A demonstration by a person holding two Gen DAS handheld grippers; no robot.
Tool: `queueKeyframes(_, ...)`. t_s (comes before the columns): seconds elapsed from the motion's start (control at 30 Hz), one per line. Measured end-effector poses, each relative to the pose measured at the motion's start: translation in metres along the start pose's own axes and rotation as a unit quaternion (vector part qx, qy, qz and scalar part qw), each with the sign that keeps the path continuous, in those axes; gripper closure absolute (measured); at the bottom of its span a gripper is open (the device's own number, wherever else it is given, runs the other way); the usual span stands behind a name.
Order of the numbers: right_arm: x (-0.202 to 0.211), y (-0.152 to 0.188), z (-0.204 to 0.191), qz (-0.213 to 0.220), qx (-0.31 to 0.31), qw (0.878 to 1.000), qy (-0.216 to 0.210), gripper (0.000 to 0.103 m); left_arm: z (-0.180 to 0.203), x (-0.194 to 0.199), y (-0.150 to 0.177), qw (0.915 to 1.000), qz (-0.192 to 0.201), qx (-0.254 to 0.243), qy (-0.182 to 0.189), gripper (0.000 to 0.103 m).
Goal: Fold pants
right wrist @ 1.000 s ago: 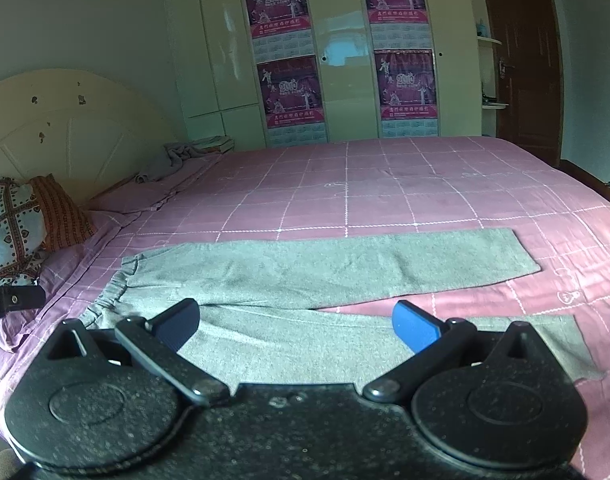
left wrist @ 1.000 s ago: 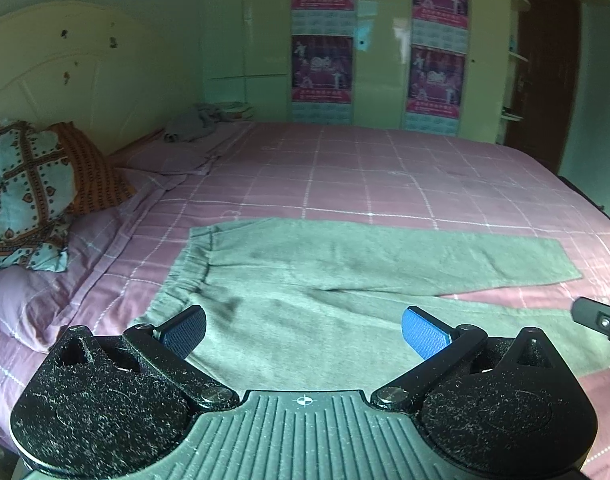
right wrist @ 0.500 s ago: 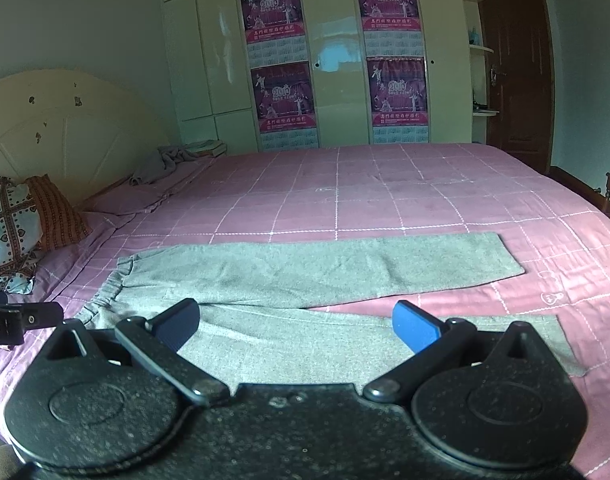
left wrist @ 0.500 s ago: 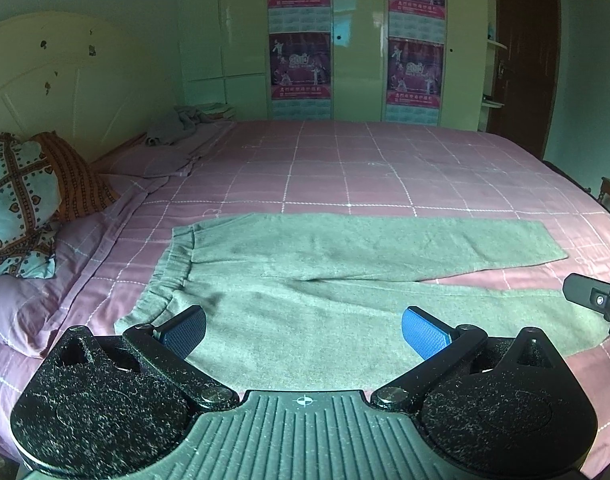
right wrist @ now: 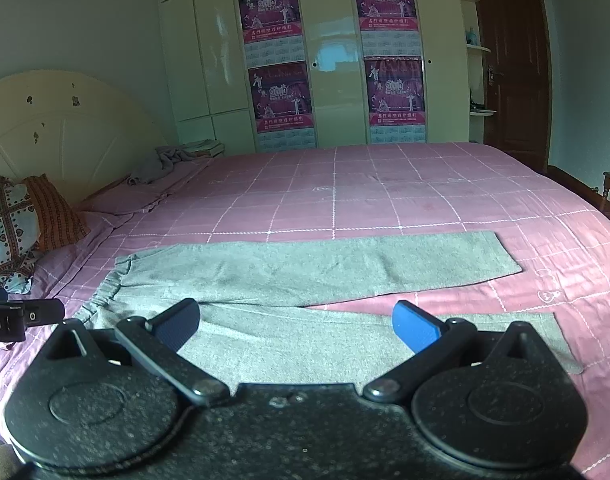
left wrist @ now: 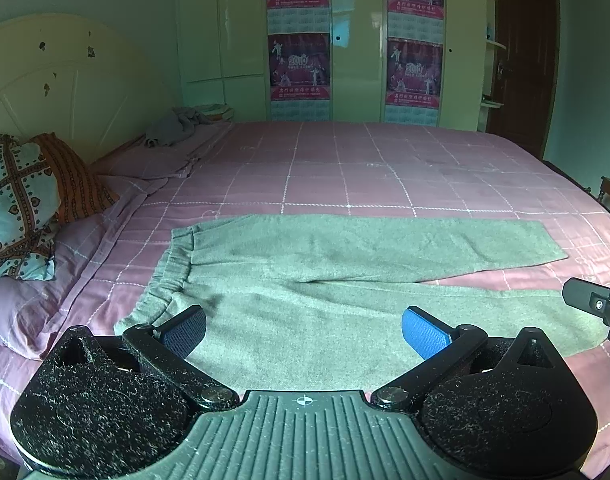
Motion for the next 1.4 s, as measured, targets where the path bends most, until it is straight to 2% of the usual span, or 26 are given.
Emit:
queueKeyframes(0.43, -0.011, -0.006, -0.011, 0.007, 0.026, 1.0, -0.013, 0.0, -0.019, -0.017, -0.006, 0.9996, -0.001, 0.009, -0.028, 0.0)
queueKeyframes(0.9, -0.044, -0.019, -0.045, 0.014, 0.06, 0.997, -0.049, 0.0, -0.045, -0.058, -0.013, 0.9979, -0.028, 0.016, -0.057, 0.0)
queueKeyframes(1.13, -0.079, -0.017, -0.065, -0.006, 0.083, 0.994, -0.074, 0.0, -0.069, -0.098, -0.015, 0.9965, -0.042, 0.024, -0.069, 0.0)
queueKeyframes(1.3, -0.107, -0.018, -0.083, 0.0, 0.106, 0.99, -0.095, 0.001, -0.087, -0.141, -0.015, 0.9945, -0.055, 0.02, -0.086, 0.0)
queueKeyframes(1.4, -0.13, -0.017, -0.091, -0.01, 0.122, 0.986, -0.116, 0.008, -0.099, -0.174, -0.014, 0.9933, -0.066, 0.013, -0.095, 0.0)
Point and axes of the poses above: each gripper's, at about its wrist camera, not at the fingertips, and x roughly against the way its jaws point, z to its right, y to its underside, the point moved 3 cm from there along -x, roughly the way its jaws point, and after that the axes turned 10 degrees about z, right-handed, at the moved point
